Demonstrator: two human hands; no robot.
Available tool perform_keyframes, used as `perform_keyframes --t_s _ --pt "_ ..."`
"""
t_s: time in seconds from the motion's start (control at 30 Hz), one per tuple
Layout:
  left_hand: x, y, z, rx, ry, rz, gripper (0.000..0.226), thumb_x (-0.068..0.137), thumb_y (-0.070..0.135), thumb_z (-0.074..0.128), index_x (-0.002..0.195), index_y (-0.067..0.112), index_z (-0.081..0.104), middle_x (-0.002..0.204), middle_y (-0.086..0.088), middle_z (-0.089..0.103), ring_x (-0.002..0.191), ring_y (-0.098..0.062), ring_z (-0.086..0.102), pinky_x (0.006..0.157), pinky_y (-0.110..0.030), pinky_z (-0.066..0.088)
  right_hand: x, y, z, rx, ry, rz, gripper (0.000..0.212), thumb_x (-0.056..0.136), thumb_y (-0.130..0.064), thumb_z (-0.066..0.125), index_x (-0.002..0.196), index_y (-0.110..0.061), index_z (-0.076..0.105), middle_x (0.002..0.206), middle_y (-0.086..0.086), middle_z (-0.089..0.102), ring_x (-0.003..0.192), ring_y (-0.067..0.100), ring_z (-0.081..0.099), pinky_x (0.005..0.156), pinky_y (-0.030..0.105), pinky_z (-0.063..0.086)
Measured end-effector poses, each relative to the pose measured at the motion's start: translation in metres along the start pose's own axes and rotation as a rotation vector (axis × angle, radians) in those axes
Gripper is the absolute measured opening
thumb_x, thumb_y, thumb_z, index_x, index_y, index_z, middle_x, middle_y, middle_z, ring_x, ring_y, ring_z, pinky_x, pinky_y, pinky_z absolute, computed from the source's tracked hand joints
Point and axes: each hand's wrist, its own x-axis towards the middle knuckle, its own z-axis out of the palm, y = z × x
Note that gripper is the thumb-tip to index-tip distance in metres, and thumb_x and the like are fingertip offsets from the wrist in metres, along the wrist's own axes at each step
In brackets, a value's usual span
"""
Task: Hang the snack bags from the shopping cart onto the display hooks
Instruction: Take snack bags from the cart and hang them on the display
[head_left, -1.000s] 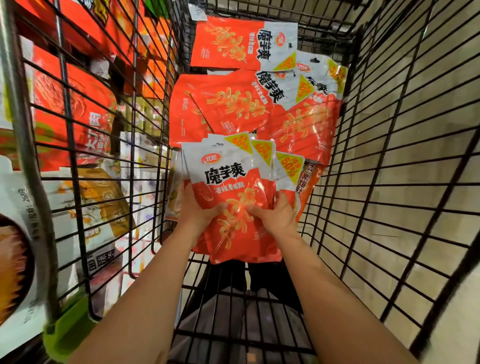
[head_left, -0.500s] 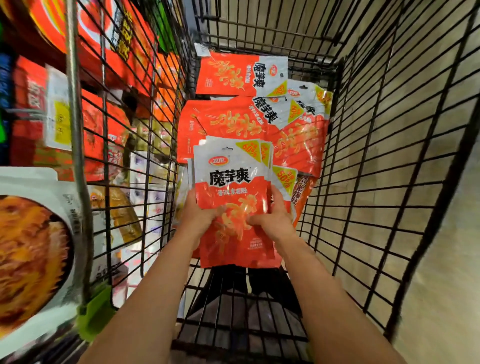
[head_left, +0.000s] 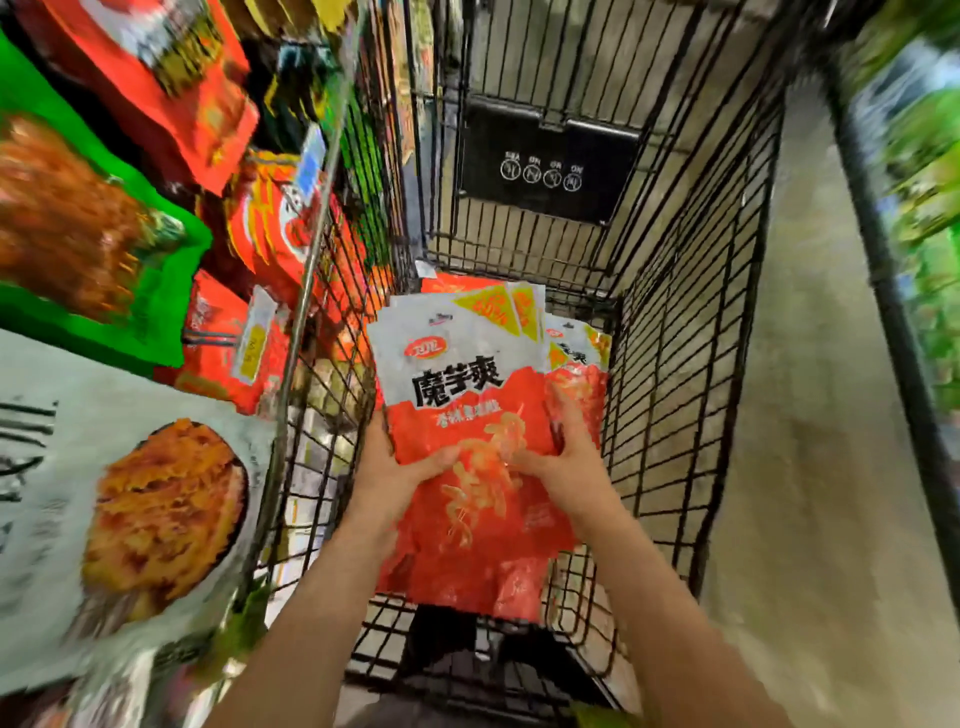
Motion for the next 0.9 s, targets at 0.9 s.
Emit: perform_keyframes --t_s 0.9 --pt "-0.335 -0.027 -0.017 -0.581 0.747 0.641 0.091 0.061 0.032 0.088 0.137 0.038 0.039 0.124 -0.001 0.064 0.105 -0.025 0.067 0.088 -0.051 0.054 -0.229 -0.083 0.037 -0.141 -0.747 -0.63 0.062 0.065 -0.018 0.081 0.115 -0.045 0.057 0.118 -0.009 0.067 0.108 0.01 0.064 0.093 0.032 0.05"
